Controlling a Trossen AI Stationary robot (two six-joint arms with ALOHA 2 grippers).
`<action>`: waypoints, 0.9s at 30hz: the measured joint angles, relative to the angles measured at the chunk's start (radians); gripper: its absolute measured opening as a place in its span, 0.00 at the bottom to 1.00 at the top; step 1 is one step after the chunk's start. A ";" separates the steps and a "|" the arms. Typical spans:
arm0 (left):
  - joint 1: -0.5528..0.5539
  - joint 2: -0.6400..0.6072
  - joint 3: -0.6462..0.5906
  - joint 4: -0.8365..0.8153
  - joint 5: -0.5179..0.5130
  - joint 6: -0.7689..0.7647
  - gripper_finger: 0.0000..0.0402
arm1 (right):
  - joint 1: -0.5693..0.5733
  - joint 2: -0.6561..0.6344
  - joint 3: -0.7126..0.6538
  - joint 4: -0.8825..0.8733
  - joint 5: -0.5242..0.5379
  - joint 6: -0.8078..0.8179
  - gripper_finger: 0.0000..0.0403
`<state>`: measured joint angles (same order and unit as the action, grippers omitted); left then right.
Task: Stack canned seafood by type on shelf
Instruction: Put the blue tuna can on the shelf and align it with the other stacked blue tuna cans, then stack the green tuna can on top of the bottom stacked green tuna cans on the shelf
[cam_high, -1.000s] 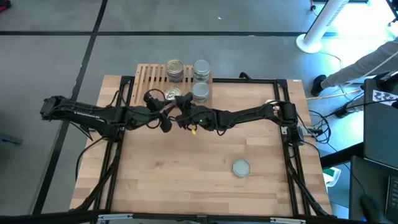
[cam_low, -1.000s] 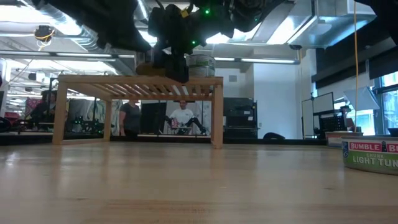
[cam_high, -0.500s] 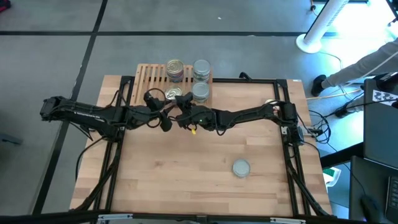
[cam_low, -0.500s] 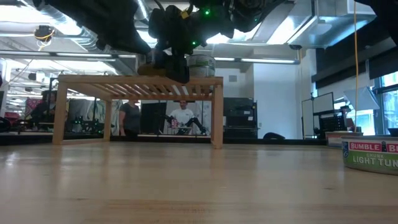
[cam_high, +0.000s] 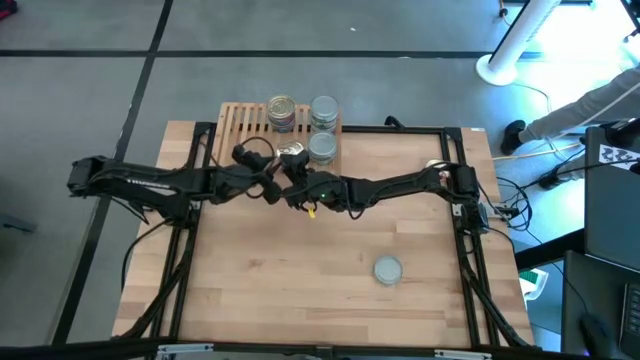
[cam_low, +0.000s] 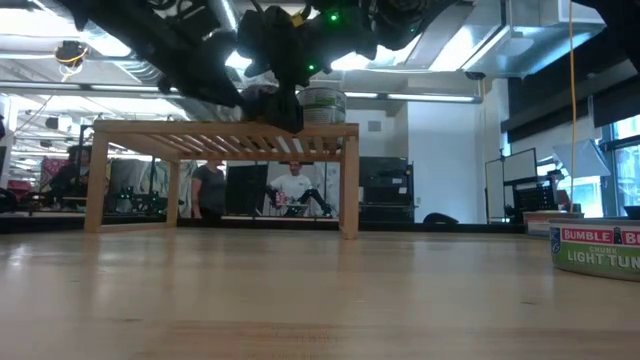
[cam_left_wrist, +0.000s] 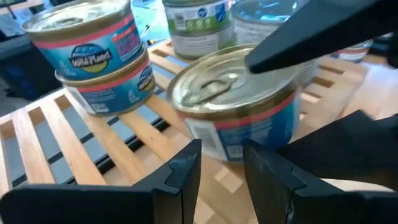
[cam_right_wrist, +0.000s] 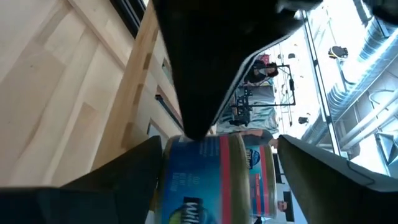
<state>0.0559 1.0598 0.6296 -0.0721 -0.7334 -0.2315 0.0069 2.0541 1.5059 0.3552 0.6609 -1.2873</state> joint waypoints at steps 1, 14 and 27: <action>0.007 0.005 0.000 0.000 0.000 0.000 0.29 | 0.000 0.000 0.000 0.000 0.000 0.000 0.79; 0.044 0.009 0.000 0.001 -0.013 0.036 0.29 | 0.019 -0.007 0.000 0.002 0.055 0.000 0.75; 0.019 -0.088 0.000 0.001 -0.012 0.051 0.29 | 0.107 -0.163 0.001 -0.073 0.241 0.011 0.75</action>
<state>0.0753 0.9723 0.6296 -0.0707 -0.7456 -0.1802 0.1144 1.8907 1.5072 0.2826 0.9022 -1.2766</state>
